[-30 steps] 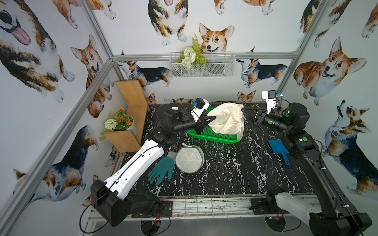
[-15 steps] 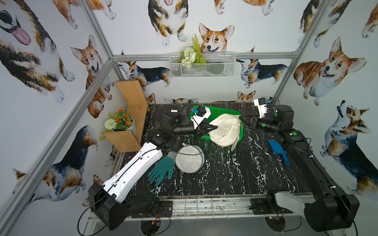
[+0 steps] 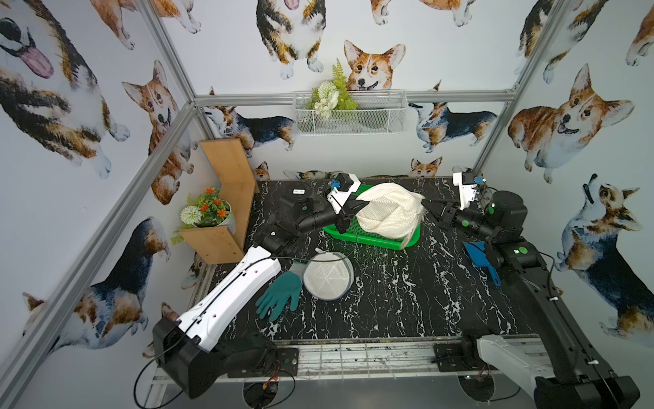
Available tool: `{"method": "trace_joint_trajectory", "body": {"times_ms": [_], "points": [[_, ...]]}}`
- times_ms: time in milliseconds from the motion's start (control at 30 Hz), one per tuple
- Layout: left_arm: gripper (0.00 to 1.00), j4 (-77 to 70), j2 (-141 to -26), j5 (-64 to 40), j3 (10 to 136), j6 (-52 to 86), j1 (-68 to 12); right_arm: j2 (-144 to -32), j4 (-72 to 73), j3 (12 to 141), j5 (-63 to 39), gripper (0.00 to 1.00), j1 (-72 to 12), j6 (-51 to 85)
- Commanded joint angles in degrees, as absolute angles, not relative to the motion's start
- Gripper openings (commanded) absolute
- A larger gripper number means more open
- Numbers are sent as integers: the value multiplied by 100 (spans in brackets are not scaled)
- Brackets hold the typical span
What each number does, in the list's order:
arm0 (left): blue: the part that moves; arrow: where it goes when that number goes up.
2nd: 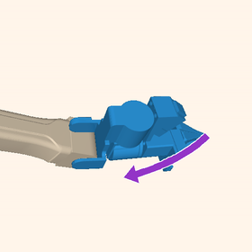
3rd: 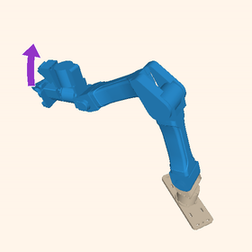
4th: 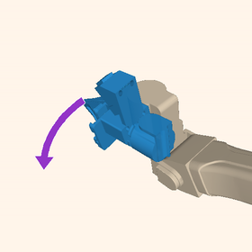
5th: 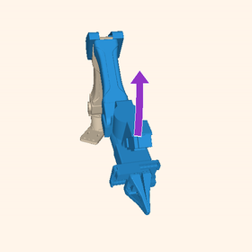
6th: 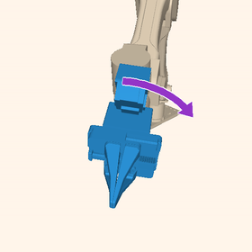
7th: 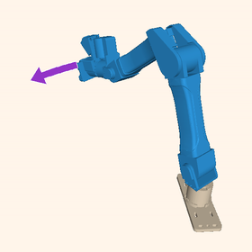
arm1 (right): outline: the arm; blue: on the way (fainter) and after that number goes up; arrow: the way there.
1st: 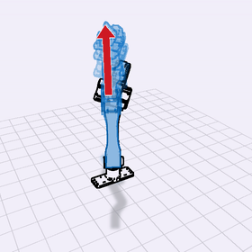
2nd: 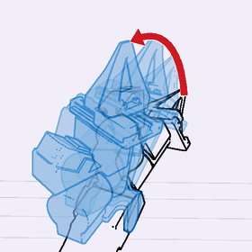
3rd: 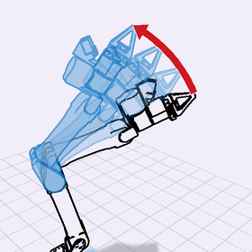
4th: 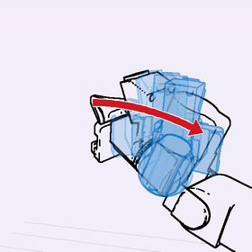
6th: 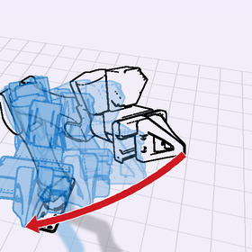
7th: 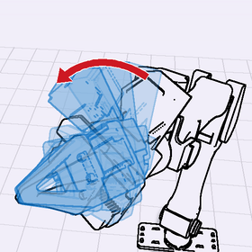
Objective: Turn the laundry bag inside out
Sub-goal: Turn over the laundry bag.
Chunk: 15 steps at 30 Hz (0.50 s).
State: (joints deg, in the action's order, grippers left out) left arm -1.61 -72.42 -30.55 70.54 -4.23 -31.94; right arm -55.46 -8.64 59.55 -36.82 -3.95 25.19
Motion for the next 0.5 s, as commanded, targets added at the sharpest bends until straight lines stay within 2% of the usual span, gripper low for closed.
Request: {"method": "trace_joint_trajectory", "body": {"times_ms": [0, 167, 300, 367, 467], "points": [[0, -1268, -7189, -2977, 6832, 263, -3174, -5511, -987, 5937, -2986, 0, -373, 2759], [0, -2289, -7251, -3452, 6655, 1401, -3164, -5453, -1428, 5920, -2022, 0, -315, 2635], [0, -2827, -7267, -3686, 6661, 1927, -3092, -5239, -973, 5557, -1225, 0, -238, 2269], [0, -3048, -7273, -3698, 6679, 2148, -3037, -5169, -621, 5240, -1212, 0, -244, 2059], [0, -3234, -7294, -3635, 6715, 2332, -2980, -5159, -107, 4905, -1870, 0, -238, 2155]]}}
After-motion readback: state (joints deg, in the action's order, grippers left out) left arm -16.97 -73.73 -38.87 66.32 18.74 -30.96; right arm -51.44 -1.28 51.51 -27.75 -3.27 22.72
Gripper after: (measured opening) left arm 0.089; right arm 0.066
